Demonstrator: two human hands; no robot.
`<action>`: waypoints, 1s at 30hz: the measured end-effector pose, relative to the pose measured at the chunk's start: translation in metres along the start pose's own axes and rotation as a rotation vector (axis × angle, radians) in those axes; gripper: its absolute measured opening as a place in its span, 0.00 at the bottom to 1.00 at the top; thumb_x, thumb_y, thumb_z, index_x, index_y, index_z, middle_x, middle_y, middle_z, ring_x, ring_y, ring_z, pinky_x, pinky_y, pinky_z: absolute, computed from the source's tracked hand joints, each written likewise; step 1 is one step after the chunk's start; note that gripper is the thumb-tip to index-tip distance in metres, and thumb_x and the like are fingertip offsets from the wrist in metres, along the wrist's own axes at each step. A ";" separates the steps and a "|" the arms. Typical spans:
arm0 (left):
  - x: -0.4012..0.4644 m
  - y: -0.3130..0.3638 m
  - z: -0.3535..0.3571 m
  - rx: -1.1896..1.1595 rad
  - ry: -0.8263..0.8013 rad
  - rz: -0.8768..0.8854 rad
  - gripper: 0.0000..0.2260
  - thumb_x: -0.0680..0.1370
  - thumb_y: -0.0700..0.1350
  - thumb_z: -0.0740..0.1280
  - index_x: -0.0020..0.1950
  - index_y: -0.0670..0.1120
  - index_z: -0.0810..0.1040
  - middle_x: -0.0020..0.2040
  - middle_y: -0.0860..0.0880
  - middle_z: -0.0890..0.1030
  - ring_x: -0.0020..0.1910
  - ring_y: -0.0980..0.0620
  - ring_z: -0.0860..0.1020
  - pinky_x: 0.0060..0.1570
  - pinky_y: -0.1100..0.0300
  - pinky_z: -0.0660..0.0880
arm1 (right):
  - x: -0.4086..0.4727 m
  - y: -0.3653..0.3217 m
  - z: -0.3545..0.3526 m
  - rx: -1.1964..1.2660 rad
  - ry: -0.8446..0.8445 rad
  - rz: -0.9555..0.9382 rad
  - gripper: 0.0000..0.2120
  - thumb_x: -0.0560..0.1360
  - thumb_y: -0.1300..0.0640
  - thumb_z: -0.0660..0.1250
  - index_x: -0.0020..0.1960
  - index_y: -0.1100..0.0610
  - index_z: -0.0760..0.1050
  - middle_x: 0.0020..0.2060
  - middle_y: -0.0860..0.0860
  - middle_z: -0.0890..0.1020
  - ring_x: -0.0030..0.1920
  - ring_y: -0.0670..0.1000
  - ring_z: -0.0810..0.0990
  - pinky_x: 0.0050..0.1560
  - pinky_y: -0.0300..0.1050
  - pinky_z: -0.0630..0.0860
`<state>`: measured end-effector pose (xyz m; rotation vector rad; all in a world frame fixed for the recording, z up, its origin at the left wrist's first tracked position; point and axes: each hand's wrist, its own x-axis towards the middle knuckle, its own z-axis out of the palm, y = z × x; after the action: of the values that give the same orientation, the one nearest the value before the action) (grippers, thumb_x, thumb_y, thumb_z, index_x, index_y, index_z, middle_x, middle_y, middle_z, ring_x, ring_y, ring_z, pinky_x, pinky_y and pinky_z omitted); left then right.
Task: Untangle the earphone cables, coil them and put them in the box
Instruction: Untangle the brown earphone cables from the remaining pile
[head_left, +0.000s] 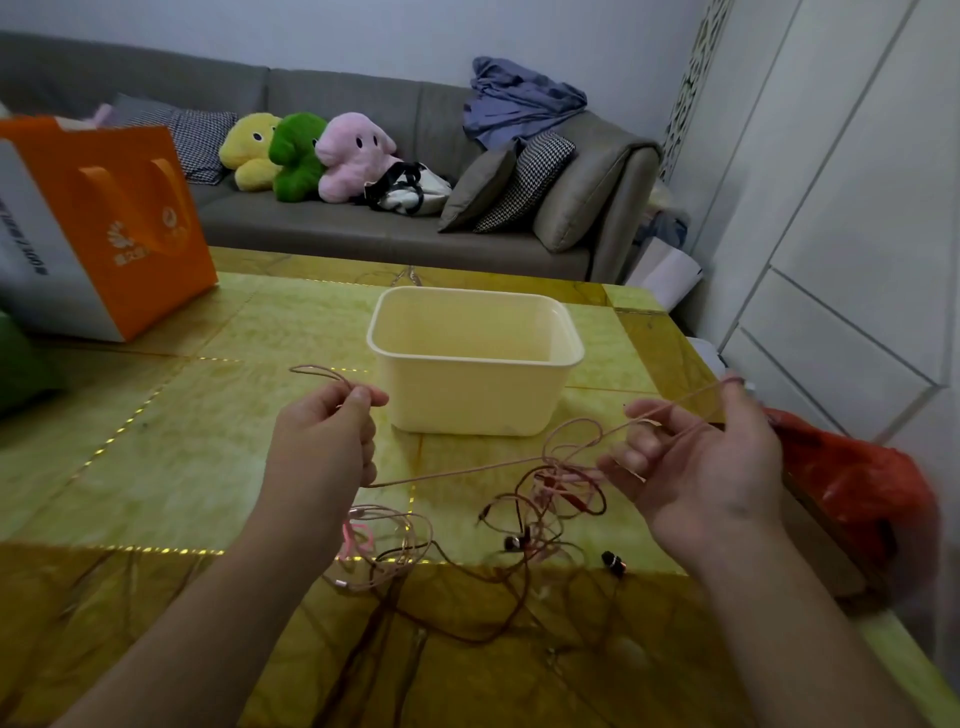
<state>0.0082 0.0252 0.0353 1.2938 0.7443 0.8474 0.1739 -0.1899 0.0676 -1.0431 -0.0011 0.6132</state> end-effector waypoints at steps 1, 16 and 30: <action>0.001 -0.002 0.000 0.087 0.012 0.033 0.12 0.86 0.39 0.61 0.46 0.44 0.81 0.27 0.55 0.65 0.26 0.54 0.61 0.26 0.61 0.61 | 0.000 -0.002 -0.003 0.032 -0.027 0.013 0.39 0.81 0.28 0.52 0.47 0.63 0.81 0.30 0.55 0.75 0.29 0.55 0.74 0.46 0.54 0.80; 0.008 -0.008 -0.006 0.566 0.120 0.124 0.11 0.83 0.41 0.63 0.46 0.49 0.83 0.31 0.52 0.75 0.33 0.47 0.75 0.38 0.54 0.72 | 0.002 -0.004 -0.007 0.112 -0.192 -0.091 0.38 0.82 0.30 0.51 0.74 0.56 0.78 0.68 0.62 0.82 0.66 0.66 0.82 0.71 0.68 0.73; 0.000 -0.013 -0.002 0.413 -0.064 -0.090 0.06 0.82 0.44 0.68 0.56 0.43 0.81 0.43 0.46 0.87 0.42 0.46 0.86 0.46 0.46 0.85 | 0.012 0.020 -0.007 -1.000 0.334 -0.279 0.34 0.75 0.59 0.73 0.78 0.53 0.64 0.70 0.50 0.73 0.64 0.52 0.76 0.60 0.53 0.76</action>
<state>0.0084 0.0254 0.0219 1.6309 0.9512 0.5932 0.1769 -0.1826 0.0449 -2.0632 -0.1731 0.1422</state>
